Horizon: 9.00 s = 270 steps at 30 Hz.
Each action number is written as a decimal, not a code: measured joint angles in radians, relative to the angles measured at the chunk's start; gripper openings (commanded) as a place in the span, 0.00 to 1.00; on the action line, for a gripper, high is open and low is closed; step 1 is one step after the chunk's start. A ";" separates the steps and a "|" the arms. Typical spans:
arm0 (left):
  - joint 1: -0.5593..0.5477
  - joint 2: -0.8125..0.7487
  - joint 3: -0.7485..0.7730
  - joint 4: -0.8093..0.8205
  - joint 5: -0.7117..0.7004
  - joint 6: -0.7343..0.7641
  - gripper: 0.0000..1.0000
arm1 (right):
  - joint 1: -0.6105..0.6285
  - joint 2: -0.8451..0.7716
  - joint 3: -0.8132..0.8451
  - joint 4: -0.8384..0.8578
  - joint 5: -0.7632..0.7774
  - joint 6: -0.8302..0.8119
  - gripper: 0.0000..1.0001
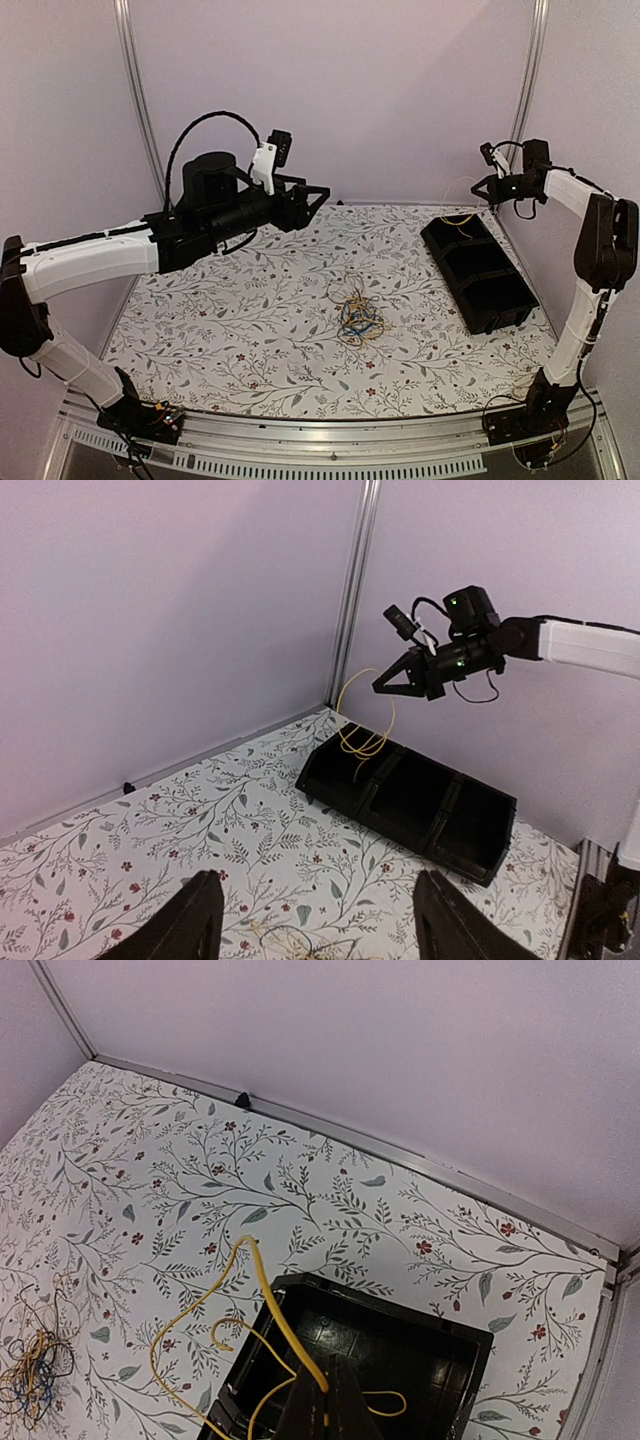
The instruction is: Untangle the cables
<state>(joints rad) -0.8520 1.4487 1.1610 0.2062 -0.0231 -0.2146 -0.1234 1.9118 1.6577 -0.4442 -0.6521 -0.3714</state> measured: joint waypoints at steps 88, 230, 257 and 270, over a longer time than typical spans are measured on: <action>0.137 0.413 -0.124 0.043 0.315 -0.393 0.00 | 0.802 0.026 -0.214 0.074 0.109 -0.120 0.65; -0.103 -0.121 0.340 -0.296 -0.190 0.072 0.00 | 0.685 0.231 -0.185 0.227 0.132 0.262 0.46; 0.006 -0.106 0.034 -0.113 -0.177 -0.136 0.00 | 0.797 -0.031 -0.216 0.111 -0.109 0.027 0.61; 0.011 -0.106 0.033 -0.108 -0.200 -0.210 0.00 | 0.918 0.031 -0.128 0.154 -0.062 0.150 0.70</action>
<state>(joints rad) -0.8410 1.3430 1.1938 0.0982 -0.2230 -0.4248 0.7948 1.9430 1.5299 -0.2905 -0.7139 -0.2211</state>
